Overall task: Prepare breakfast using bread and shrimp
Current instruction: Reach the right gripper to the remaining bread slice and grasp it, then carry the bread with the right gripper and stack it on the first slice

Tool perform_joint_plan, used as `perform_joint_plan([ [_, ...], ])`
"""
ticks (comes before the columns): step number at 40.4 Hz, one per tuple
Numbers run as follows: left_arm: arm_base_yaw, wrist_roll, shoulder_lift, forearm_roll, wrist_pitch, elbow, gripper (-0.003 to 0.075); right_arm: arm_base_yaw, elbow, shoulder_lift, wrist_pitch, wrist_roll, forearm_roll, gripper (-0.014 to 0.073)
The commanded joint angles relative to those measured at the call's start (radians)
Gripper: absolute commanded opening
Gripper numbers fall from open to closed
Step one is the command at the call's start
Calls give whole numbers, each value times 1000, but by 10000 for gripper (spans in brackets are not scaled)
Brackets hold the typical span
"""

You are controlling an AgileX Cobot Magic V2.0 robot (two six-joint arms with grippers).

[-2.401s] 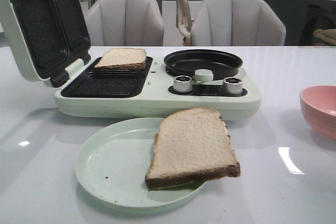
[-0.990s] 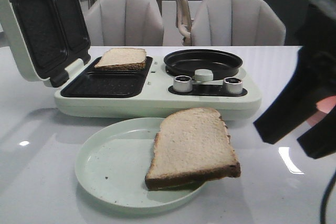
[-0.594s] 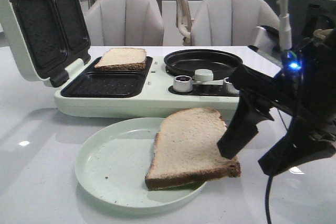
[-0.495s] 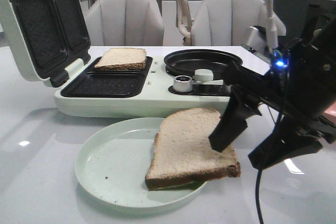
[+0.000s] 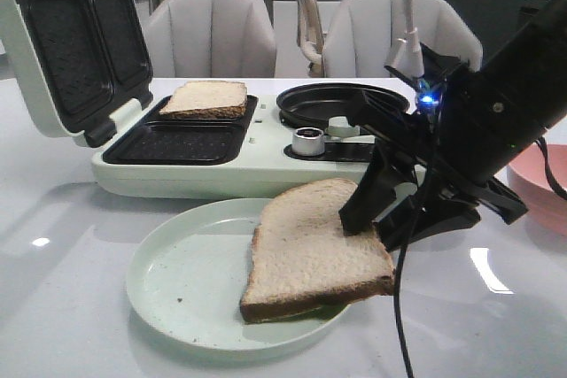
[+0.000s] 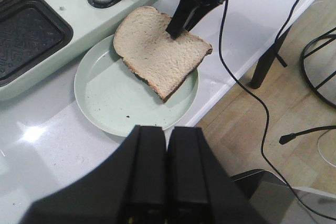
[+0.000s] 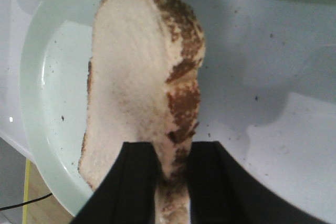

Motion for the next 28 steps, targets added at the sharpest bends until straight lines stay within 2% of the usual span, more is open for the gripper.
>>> perform_joint_plan([
  [1, 1, -1, -6, 14, -67, -27, 99, -1, -29, -37, 12, -17, 39, 194],
  [13, 1, -1, -6, 14, -67, -27, 99, -1, -29, -61, 30, -20, 38, 47],
  [22, 1, -1, -6, 14, -67, -27, 99, -1, -29, -192, 123, -27, 39, 41],
  [28, 1, -1, -6, 14, -67, -27, 100, -1, -53, -301, 138, -33, 87, 41],
])
